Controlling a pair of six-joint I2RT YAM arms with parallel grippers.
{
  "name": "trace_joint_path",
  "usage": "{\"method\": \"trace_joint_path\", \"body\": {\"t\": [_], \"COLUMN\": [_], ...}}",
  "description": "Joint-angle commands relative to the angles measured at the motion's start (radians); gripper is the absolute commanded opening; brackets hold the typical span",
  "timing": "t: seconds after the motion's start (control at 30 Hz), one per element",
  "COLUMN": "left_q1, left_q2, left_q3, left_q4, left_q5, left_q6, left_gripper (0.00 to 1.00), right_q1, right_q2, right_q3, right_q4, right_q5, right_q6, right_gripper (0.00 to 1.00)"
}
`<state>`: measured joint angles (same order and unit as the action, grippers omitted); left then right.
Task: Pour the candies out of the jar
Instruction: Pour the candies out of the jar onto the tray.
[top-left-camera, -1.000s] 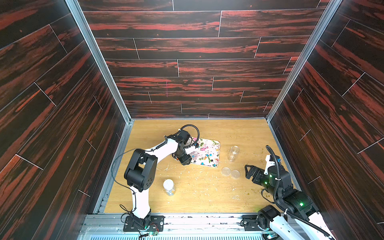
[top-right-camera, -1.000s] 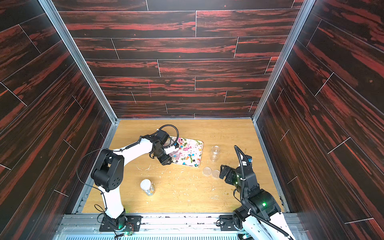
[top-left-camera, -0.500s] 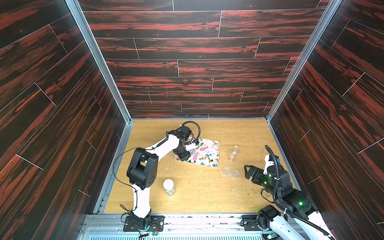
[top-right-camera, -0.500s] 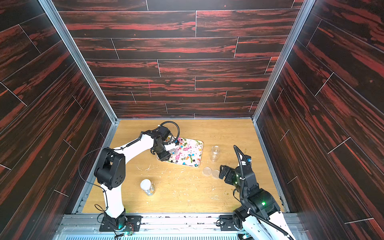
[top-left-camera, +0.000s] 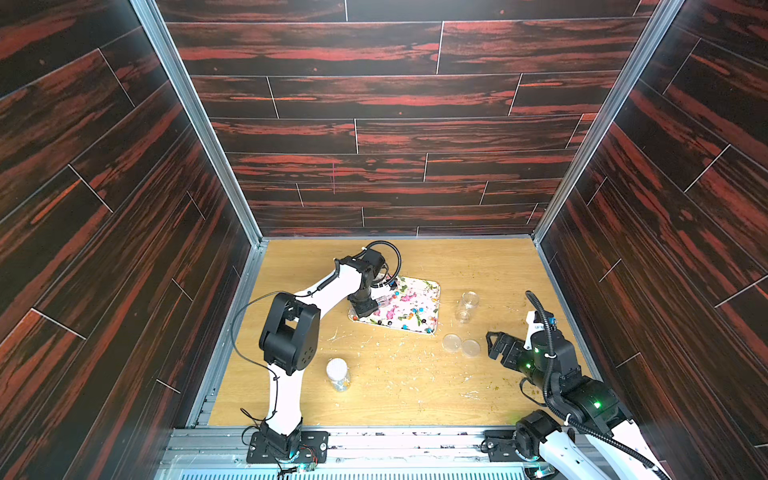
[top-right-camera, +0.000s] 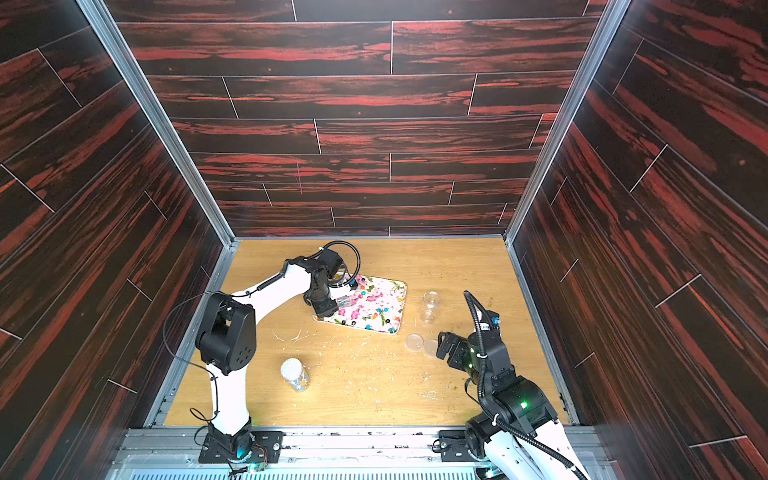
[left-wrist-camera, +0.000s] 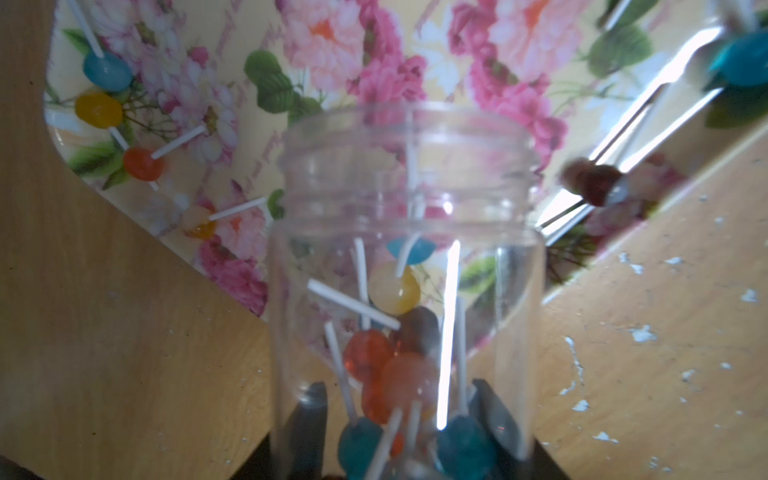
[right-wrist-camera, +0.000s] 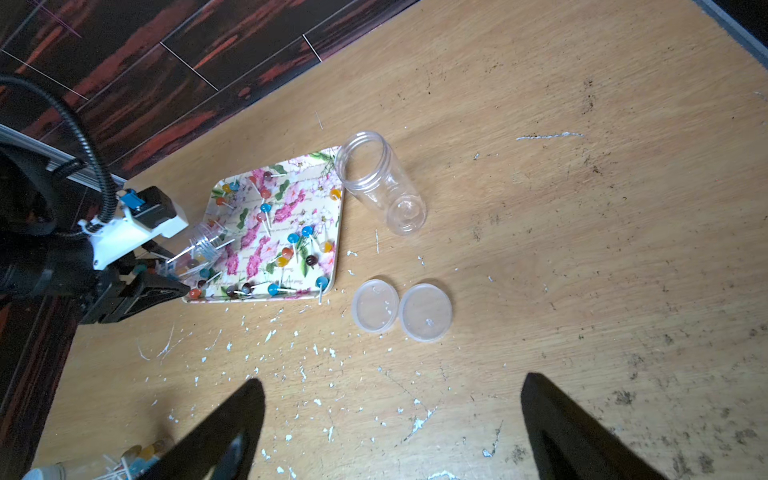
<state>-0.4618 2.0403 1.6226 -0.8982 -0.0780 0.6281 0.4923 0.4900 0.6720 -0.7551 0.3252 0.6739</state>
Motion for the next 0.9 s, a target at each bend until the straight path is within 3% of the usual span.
{"method": "trace_joint_path", "body": {"t": [0.0, 0.87], "left_q1": [-0.011, -0.100], "left_q2": [0.020, 0.023], "left_q3": [0.030, 0.083], "left_q4": [-0.053, -0.074], "left_q5": [-0.051, -0.298], "left_q6": [0.039, 0.126], "left_gripper": [0.45, 0.45], "right_q1": [-0.003, -0.004], "right_q2": [0.001, 0.029], "right_q3": [-0.016, -0.029], "right_q4": [0.002, 0.020], "right_q5": [-0.002, -0.011], "right_q6": [0.021, 0.014], "right_gripper": [0.99, 0.99]}}
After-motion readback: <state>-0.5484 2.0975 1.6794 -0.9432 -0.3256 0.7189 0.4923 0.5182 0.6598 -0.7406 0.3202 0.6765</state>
